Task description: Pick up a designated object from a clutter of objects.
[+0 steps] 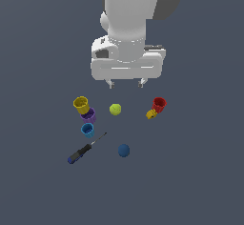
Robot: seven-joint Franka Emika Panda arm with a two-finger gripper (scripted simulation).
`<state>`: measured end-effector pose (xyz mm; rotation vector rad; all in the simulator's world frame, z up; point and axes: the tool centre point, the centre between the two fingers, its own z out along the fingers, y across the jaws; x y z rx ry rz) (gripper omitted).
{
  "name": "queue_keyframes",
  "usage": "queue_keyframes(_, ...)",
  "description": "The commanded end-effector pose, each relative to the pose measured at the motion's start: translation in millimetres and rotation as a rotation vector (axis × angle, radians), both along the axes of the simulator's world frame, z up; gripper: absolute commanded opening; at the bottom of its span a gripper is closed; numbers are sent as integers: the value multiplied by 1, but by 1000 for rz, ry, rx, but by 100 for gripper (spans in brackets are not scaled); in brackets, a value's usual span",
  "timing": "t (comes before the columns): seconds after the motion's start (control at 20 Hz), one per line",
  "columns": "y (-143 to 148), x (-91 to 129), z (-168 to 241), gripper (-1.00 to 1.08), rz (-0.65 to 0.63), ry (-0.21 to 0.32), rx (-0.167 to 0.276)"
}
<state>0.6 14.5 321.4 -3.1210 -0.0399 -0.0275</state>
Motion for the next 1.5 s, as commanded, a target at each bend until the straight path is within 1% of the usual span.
queue_keyframes(0.0, 0, 0, 0, 100, 0, 0, 0)
queue_keyframes(0.15, -6, 2, 4, 100, -10, -9, -3)
queue_keyframes(0.4, -31, 7, 18, 100, -48, -46, -13)
queue_keyframes(0.5, -34, 8, 20, 100, -51, -49, -15)
queue_keyframes(0.95, -27, 8, 11, 100, -80, -45, -14)
queue_keyframes(1.45, -7, 10, -19, 100, -195, -37, -15)
